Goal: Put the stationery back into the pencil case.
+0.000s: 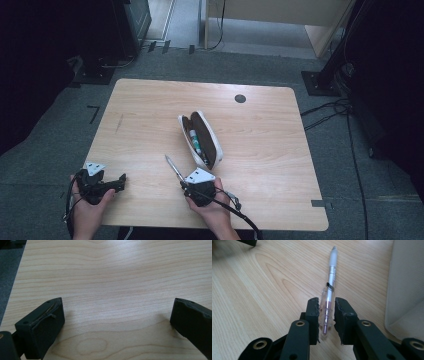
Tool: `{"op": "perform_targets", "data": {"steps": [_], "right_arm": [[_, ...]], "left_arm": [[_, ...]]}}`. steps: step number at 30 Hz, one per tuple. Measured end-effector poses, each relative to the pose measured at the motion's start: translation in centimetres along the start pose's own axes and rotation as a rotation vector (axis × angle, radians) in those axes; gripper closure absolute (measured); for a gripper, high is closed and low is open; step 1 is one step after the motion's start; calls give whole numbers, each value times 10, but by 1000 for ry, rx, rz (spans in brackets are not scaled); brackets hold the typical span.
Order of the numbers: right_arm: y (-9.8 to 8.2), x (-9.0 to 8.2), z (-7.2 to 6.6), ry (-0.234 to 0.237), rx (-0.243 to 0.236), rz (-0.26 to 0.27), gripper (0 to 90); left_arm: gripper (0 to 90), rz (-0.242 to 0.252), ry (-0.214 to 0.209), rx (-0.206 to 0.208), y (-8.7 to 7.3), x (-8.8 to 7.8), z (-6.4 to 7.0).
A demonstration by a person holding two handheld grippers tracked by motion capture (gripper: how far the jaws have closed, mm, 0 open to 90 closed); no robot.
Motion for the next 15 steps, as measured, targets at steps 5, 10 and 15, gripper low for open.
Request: {"op": "perform_targets", "data": {"steps": [5, 10, 15], "right_arm": [[0, 1, 1, -23, 1, -16, 690], [-1, 4, 1, -27, 2, -33, 693], [-4, 7, 0, -18, -13, -53, 744]], "left_arm": [[0, 0, 0, 1, 0, 0, 0], [0, 0, 0, 1, 0, 0, 0], [0, 0, 0, 1, 0, 0, 0]]}}
Point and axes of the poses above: each handheld gripper's, and its own axes: x roughly forward along the jaws, y roughly out of its top, z roughly to its right, the point moved 3 cm from there along x, roughly forward along the jaws, and after that the axes turned 2 degrees about -x, right-handed, at the moved point
